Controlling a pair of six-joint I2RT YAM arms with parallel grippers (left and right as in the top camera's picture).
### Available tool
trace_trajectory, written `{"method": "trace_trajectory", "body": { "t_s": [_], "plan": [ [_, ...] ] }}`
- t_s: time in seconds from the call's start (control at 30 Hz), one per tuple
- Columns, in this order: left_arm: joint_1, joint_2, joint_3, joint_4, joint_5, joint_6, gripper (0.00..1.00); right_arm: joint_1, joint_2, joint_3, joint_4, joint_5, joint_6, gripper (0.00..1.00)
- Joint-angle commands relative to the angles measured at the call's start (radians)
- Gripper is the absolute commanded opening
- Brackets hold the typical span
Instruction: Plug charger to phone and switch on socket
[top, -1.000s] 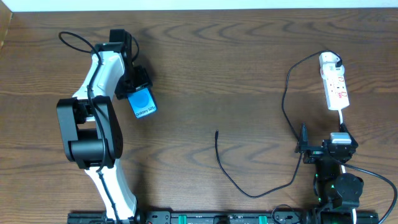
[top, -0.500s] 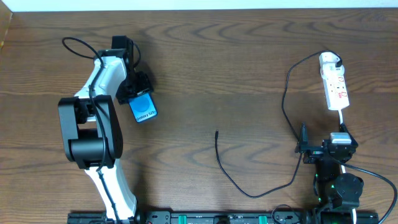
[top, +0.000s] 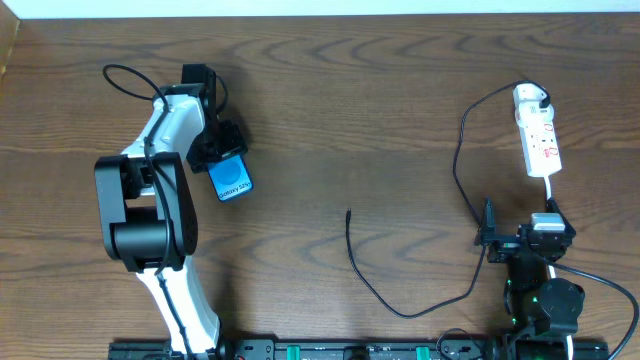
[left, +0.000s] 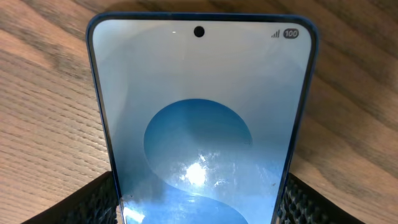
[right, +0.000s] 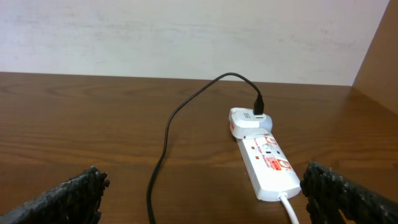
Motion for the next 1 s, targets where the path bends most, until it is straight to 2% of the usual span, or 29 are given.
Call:
{"method": "trace_trajectory", "body": {
  "t_s": [0.0,0.2,0.3,0.33,0.47,0.57,0.63,0.97],
  "plan": [
    [0.0,-0.002,-0.023,0.01,-0.016,0.004,0.08,0.008,-0.006,-0.002,-0.005,0.003,-0.005,0.99],
    [0.0,-0.002,-0.043,0.018,-0.014,0.004,0.08,0.008,-0.006,-0.002,-0.005,0.003,-0.005,0.99],
    [0.0,-0.002,-0.055,0.024,-0.014,0.002,0.17,0.008,-0.006,-0.002,-0.005,0.003,-0.005,0.99],
    [0.0,-0.002,-0.058,0.026,-0.013,0.0,0.3,0.008,-0.006,-0.002,-0.005,0.003,-0.005,0.99],
    [0.0,-0.002,-0.061,0.027,-0.006,0.001,0.51,0.008,-0.006,-0.002,-0.005,0.003,-0.005,0.99],
    [0.0,-0.002,-0.061,0.027,0.001,0.001,0.77,0.008,-0.006,-0.002,-0.005,0.003,-0.005,0.99],
    [0.0,-0.002,-0.061,0.025,0.004,0.001,0.89,0.008,-0.006,-0.002,-0.005,0.003,-0.005,0.99],
    [0.0,-0.002,-0.062,0.008,0.005,0.0,0.91,0.008,-0.006,-0.002,-0.005,0.003,-0.005,0.99]
  ]
}}
